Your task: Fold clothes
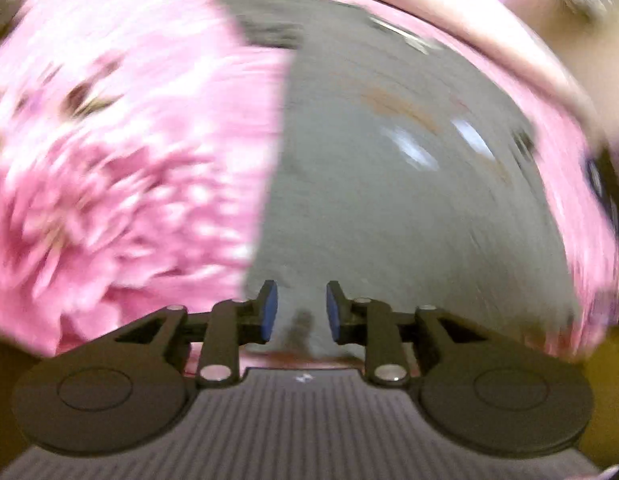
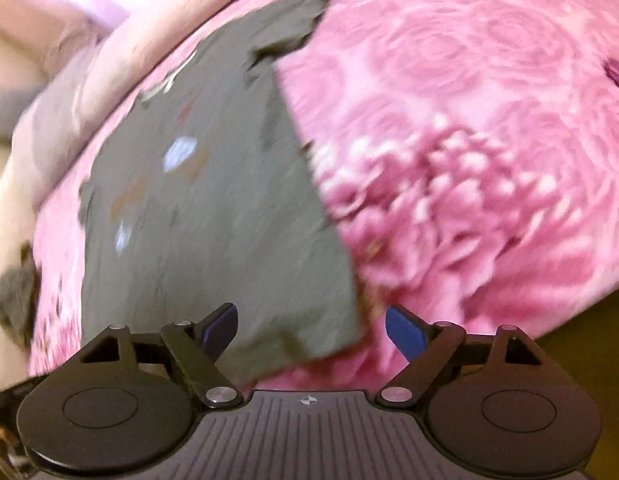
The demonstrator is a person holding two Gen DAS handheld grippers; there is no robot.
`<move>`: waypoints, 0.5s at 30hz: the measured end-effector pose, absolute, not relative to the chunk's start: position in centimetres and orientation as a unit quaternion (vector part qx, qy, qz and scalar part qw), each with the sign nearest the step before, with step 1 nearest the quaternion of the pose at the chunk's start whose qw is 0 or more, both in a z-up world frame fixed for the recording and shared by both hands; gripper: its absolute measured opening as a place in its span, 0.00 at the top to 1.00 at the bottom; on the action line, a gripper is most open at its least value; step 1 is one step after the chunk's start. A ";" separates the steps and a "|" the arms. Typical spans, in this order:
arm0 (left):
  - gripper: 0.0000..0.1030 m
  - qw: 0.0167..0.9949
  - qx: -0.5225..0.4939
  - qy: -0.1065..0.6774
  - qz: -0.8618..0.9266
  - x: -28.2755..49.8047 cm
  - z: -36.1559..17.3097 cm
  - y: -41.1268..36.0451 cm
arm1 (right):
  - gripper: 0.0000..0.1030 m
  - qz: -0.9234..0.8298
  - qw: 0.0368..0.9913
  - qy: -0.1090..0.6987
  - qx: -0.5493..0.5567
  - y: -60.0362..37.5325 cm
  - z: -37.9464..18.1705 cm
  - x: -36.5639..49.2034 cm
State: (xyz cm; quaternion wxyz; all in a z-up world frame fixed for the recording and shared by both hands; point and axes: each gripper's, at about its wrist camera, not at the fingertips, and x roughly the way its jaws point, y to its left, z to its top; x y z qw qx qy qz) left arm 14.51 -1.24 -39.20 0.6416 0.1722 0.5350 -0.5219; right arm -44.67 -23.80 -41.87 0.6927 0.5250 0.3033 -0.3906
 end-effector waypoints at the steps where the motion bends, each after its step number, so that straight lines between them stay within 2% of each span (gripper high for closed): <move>1: 0.74 0.646 0.148 0.554 -0.503 15.7 -39.9 -0.9 | 0.29 -0.385 0.689 0.294 0.539 -24.1 -42.8 -45.4; 2: 0.74 0.645 0.126 0.574 -0.488 16.4 -40.8 -0.5 | 0.37 -0.378 0.685 0.283 0.555 -24.4 -43.7 -46.1; 3: 0.73 0.641 0.106 0.594 -0.474 17.0 -41.6 -0.1 | 0.39 -0.368 0.681 0.271 0.572 -24.5 -44.7 -46.7; 7: 0.75 0.633 0.045 0.627 -0.451 17.5 -43.9 1.3 | 0.40 -0.338 0.684 0.211 0.611 -25.1 -46.0 -47.8; 8: 0.83 0.627 0.037 0.631 -0.455 17.5 -44.0 1.3 | 0.56 -0.332 0.680 0.206 0.621 -25.3 -46.2 -47.8; 9: 0.95 0.616 0.030 0.638 -0.462 17.5 -44.1 1.3 | 0.89 -0.323 0.675 0.206 0.631 -25.4 -46.4 -47.7; 11: 0.99 0.583 0.031 0.654 -0.481 17.1 -44.1 0.7 | 0.93 -0.293 0.669 0.239 0.640 -25.4 -46.3 -46.7; 12: 1.00 0.573 0.035 0.655 -0.491 17.1 -43.6 0.6 | 0.98 -0.276 0.671 0.260 0.637 -25.4 -46.0 -45.9; 15: 1.00 0.571 0.044 0.650 -0.500 18.6 -42.2 0.4 | 0.99 -0.256 0.649 0.279 0.659 -26.9 -44.3 -45.1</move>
